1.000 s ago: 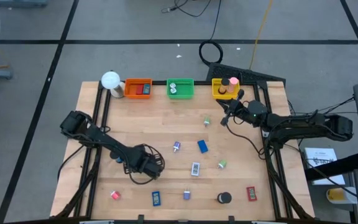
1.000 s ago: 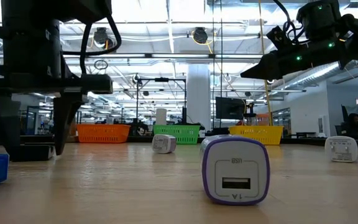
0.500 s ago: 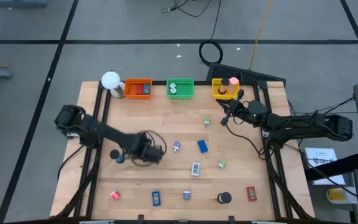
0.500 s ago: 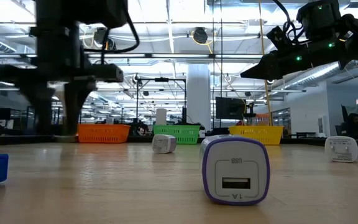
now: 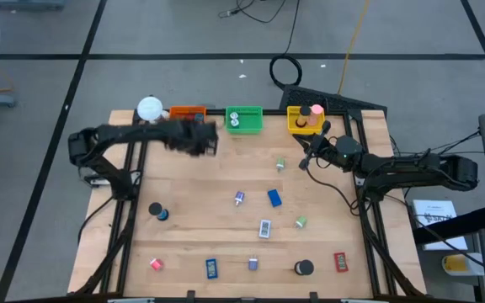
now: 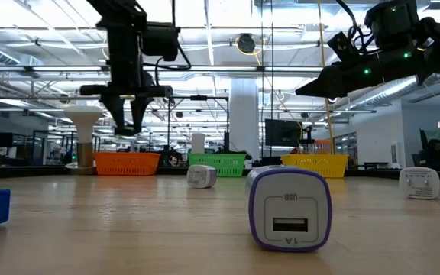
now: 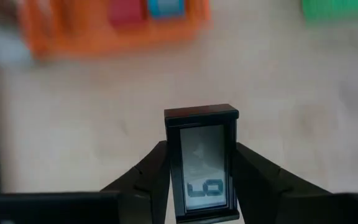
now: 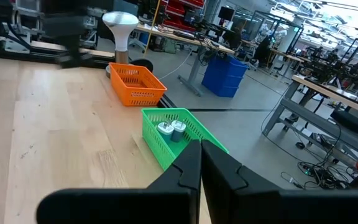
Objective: Pick & Place Office items
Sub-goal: Put the black digital clock into the orange basket, then put the green charger adapter into the green basket
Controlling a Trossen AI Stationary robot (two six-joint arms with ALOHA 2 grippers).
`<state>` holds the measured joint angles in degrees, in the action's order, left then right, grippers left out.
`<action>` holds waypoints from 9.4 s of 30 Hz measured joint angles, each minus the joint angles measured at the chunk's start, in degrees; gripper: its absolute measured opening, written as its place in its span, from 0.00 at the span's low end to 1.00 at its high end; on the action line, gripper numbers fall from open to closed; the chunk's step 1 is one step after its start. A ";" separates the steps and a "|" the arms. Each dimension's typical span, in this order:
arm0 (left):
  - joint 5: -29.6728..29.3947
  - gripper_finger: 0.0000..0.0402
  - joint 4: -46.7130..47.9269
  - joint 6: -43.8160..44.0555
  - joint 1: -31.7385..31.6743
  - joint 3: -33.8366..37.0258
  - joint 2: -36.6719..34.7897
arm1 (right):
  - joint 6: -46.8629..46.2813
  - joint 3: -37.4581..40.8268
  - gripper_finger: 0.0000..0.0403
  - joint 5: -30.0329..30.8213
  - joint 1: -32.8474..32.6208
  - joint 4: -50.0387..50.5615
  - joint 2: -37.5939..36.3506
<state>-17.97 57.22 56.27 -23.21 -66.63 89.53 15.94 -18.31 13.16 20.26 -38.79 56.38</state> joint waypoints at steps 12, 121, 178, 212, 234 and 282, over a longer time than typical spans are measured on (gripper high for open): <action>0.30 0.35 -3.17 -17.06 -20.66 -7.38 6.73 | 0.00 0.00 0.01 0.01 -0.01 -0.71 0.00; -0.35 0.03 -69.71 -46.35 7.31 16.13 1.57 | -2.31 -0.02 0.01 0.01 -0.01 -0.85 0.00; 14.96 0.09 -126.41 -53.26 14.94 44.71 2.54 | -9.44 -44.29 0.42 3.07 -16.80 86.41 30.20; 14.96 0.09 -126.39 -53.26 14.96 44.67 2.54 | 36.17 -48.19 0.31 1.66 -10.13 75.19 47.35; 14.98 0.09 -125.67 -53.26 14.98 44.67 2.50 | -9.62 -24.91 0.31 -19.20 -4.16 -2.25 46.77; 15.74 0.09 -124.50 -44.43 14.84 44.67 2.52 | -8.01 -21.81 0.19 -11.73 -1.47 12.07 25.27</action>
<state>-2.22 -67.28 11.84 -8.37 -21.96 92.05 7.94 -40.11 1.43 18.79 -26.72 81.65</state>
